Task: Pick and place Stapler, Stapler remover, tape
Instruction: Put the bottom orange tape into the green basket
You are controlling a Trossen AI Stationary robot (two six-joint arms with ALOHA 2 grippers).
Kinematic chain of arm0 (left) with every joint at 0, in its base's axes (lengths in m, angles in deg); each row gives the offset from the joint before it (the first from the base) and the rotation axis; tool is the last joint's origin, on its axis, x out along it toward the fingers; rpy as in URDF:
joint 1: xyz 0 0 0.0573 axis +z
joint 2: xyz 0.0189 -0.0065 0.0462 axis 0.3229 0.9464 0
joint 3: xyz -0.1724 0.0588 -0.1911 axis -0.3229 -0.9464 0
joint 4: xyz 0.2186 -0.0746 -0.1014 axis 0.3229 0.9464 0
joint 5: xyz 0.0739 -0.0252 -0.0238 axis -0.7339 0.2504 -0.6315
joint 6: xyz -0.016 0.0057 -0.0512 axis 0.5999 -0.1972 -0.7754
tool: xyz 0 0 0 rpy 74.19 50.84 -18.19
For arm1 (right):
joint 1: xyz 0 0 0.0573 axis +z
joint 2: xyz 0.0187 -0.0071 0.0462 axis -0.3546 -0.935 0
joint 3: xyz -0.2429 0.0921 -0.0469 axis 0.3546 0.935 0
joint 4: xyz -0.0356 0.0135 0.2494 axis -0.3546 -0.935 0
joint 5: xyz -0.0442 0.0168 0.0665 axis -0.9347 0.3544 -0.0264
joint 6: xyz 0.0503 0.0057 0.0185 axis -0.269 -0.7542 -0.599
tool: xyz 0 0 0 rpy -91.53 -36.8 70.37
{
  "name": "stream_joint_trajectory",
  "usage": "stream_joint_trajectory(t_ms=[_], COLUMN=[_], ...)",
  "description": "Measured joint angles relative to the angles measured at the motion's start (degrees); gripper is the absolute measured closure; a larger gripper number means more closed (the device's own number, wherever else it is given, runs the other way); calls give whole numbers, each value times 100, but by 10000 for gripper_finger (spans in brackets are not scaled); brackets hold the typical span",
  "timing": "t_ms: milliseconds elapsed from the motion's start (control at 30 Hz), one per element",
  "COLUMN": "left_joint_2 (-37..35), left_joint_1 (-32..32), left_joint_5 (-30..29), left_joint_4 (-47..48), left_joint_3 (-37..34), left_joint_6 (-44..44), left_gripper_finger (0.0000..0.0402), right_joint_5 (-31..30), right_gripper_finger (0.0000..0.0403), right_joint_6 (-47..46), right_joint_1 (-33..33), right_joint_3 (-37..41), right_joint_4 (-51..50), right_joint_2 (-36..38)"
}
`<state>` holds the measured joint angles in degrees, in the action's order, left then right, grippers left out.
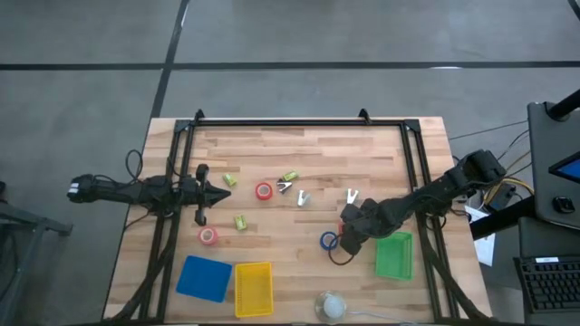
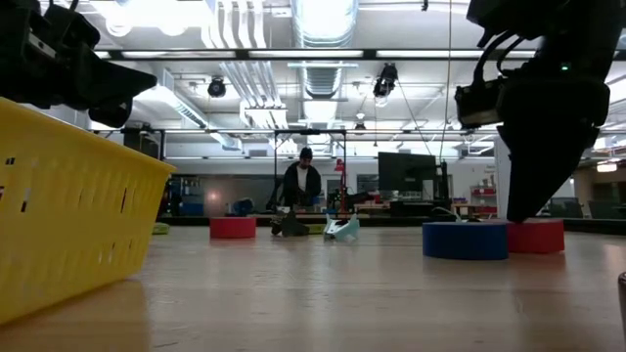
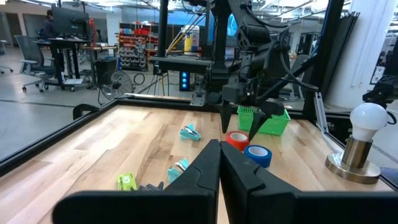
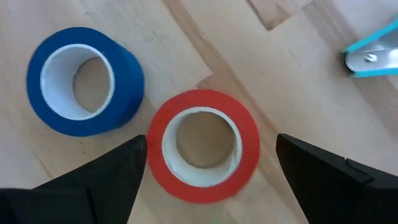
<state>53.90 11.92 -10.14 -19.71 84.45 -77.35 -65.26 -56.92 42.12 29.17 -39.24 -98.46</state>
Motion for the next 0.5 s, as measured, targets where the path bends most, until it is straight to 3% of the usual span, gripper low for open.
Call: stream_joint_trajectory(t_ms=[500], left_joint_2=[0], left_joint_1=[0], left_joint_5=[-2], left_joint_4=[3], left_joint_3=[0], left_joint_6=[0], left_gripper_finger=[390], right_joint_5=[56], right_gripper_finger=[91], right_joint_6=[66], right_joint_1=[-23], right_joint_3=[9], right_joint_4=[193], right_joint_2=[-87])
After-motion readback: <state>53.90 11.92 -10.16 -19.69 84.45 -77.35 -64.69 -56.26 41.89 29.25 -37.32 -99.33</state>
